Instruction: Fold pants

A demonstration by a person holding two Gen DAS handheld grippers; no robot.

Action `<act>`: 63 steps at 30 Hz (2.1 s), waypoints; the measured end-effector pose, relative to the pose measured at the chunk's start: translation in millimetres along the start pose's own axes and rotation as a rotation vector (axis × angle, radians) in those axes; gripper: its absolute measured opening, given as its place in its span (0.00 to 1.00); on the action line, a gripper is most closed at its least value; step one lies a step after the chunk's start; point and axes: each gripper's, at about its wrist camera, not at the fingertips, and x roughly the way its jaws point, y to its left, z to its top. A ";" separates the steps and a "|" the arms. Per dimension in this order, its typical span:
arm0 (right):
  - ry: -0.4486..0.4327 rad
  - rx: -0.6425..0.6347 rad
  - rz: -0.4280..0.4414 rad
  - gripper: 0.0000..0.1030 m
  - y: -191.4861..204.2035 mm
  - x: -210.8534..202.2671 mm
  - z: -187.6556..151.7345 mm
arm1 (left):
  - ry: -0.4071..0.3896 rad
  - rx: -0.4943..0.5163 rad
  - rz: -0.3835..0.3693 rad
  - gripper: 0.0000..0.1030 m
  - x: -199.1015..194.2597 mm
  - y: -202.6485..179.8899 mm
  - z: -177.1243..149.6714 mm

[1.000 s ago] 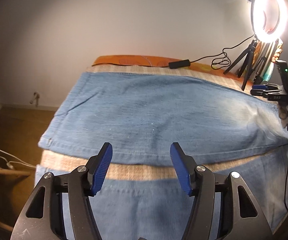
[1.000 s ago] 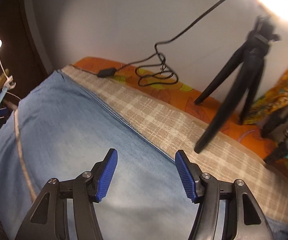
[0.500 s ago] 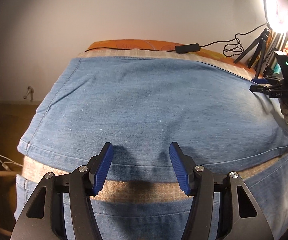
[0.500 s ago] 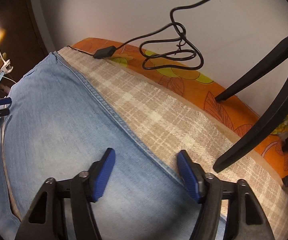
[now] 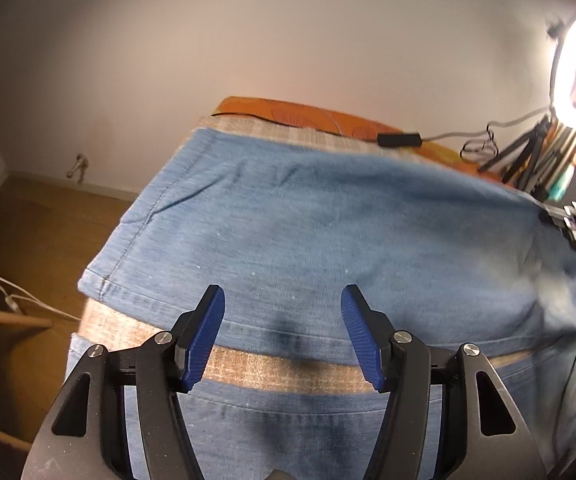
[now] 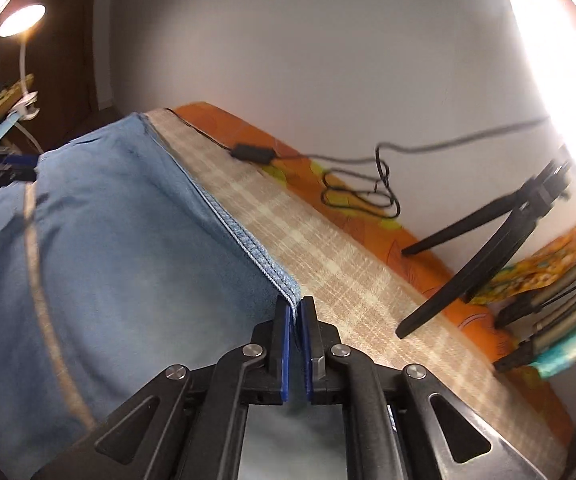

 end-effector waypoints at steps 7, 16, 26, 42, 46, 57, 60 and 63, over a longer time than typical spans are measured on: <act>-0.058 -0.098 0.109 0.02 73.9 -66.7 -32.1 | 0.008 -0.076 -0.061 0.60 -3.6 -0.6 25.1; -0.028 -0.174 0.225 0.01 135.1 -93.7 -81.7 | 0.115 -0.078 -0.033 0.69 27.7 -28.2 32.4; -0.015 -0.194 0.247 0.01 152.5 -107.6 -100.0 | 0.151 -0.024 0.044 0.69 44.6 -52.1 56.7; -0.013 -0.159 0.238 0.02 152.1 -98.1 -103.1 | 0.179 0.019 0.166 0.57 109.2 -63.6 46.5; -0.023 -0.148 0.227 0.02 150.7 -100.0 -102.3 | 0.132 0.010 0.153 0.14 101.0 -59.7 44.5; -0.060 -0.107 0.163 0.02 138.3 -107.4 -92.5 | -0.053 -0.104 0.024 0.05 34.2 -26.5 40.5; -0.078 -0.094 0.131 0.02 134.2 -116.0 -87.3 | -0.127 -0.122 -0.001 0.05 0.1 -12.9 41.3; -0.104 -0.087 0.092 0.01 130.7 -130.7 -80.9 | -0.180 -0.144 -0.043 0.05 -30.7 -2.3 35.3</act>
